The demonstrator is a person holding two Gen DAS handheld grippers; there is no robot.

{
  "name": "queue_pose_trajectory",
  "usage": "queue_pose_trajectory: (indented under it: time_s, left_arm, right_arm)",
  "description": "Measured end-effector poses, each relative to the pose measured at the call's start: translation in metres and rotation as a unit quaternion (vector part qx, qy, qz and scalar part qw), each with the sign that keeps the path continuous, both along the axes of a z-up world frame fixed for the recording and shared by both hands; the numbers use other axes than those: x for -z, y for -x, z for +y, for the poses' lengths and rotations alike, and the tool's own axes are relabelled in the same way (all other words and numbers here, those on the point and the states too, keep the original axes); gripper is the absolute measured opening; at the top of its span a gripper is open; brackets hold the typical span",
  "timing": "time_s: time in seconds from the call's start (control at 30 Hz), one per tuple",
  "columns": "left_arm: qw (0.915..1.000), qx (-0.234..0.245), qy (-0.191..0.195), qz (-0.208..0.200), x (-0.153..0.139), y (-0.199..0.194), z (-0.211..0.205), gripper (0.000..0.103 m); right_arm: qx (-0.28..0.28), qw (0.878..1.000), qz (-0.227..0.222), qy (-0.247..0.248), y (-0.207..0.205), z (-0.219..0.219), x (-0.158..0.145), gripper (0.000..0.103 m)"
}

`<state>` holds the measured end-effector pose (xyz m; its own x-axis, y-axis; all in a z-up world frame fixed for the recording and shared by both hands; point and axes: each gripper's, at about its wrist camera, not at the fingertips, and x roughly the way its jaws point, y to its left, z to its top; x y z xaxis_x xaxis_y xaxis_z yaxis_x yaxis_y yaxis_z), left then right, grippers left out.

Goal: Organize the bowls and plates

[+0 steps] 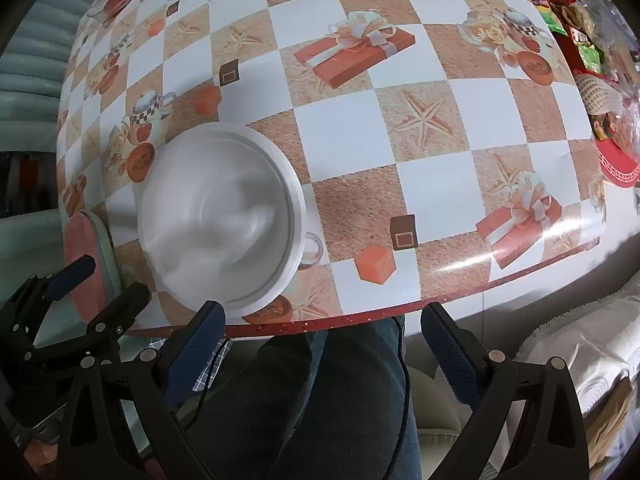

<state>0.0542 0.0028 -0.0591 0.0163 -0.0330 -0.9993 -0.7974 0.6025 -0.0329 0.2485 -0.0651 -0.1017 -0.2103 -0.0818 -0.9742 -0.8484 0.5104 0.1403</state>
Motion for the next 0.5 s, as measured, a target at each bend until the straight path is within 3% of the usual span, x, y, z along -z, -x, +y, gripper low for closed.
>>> queue_pose_trajectory:
  time_s: [0.5]
  left_arm:
    - [1.0,-0.004,-0.003,-0.001,-0.0012,0.0013,-0.0001,0.08]
  right_arm:
    - [-0.007,1.0,-0.003,0.001,0.003,0.0026,-0.0019,0.099]
